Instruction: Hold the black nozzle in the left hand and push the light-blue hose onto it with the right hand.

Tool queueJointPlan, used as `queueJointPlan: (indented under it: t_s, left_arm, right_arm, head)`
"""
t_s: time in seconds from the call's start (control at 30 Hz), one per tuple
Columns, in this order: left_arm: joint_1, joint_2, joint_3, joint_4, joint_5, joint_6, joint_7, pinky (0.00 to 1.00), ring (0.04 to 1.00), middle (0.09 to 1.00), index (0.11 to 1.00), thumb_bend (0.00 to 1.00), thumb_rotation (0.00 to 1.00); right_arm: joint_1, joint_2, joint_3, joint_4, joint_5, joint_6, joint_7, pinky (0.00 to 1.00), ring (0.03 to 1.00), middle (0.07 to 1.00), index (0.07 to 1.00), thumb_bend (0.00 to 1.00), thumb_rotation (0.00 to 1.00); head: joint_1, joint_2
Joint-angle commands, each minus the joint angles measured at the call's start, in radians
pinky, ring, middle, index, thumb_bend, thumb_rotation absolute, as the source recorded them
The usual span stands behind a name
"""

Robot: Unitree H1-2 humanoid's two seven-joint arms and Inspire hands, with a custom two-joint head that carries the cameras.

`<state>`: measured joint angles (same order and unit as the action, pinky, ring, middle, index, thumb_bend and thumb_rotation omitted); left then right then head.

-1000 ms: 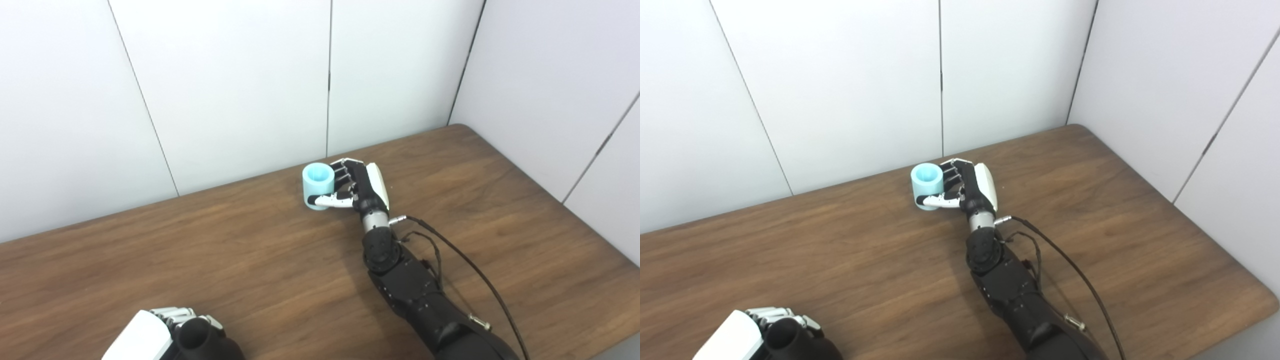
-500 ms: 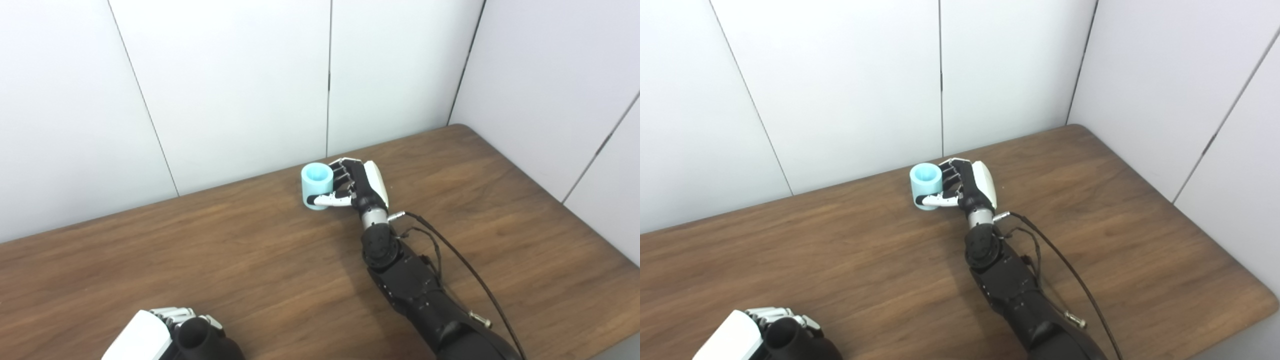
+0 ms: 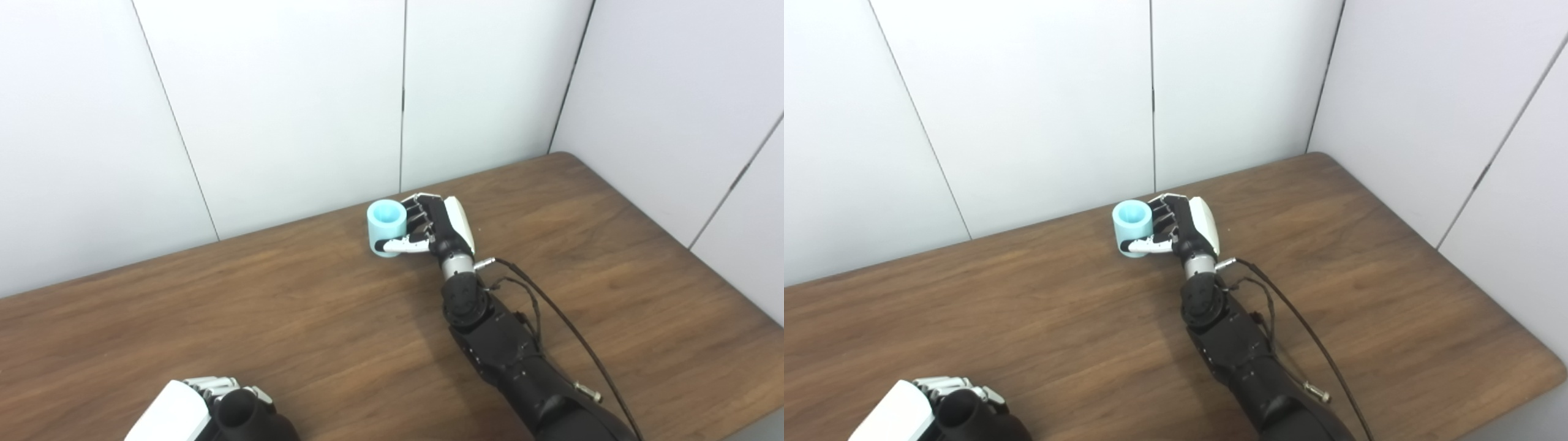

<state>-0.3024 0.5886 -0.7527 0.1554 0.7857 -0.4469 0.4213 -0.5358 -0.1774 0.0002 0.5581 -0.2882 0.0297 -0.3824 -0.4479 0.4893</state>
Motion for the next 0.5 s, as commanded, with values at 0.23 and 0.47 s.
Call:
queueJointPlan:
  t_s: [0.23,0.47]
  left_arm:
    - [0.144,-0.009,-0.099,0.103,-0.026,-0.023,0.01,0.36,0.472,0.482,0.49,0.52,0.0]
    - [0.13,-0.003,-0.112,0.12,-0.031,-0.023,0.027,0.36,0.469,0.481,0.49,0.52,0.0]
  right_arm:
    - [-0.032,0.011,-0.043,-0.119,0.053,0.014,0.042,0.46,0.468,0.492,0.467,0.52,0.0]
    - [-0.023,0.035,-0.059,-0.194,0.08,0.068,0.062,0.52,0.489,0.474,0.471,0.52,0.0]
  head:
    - [-0.004,0.002]
    - [-0.013,-0.001]
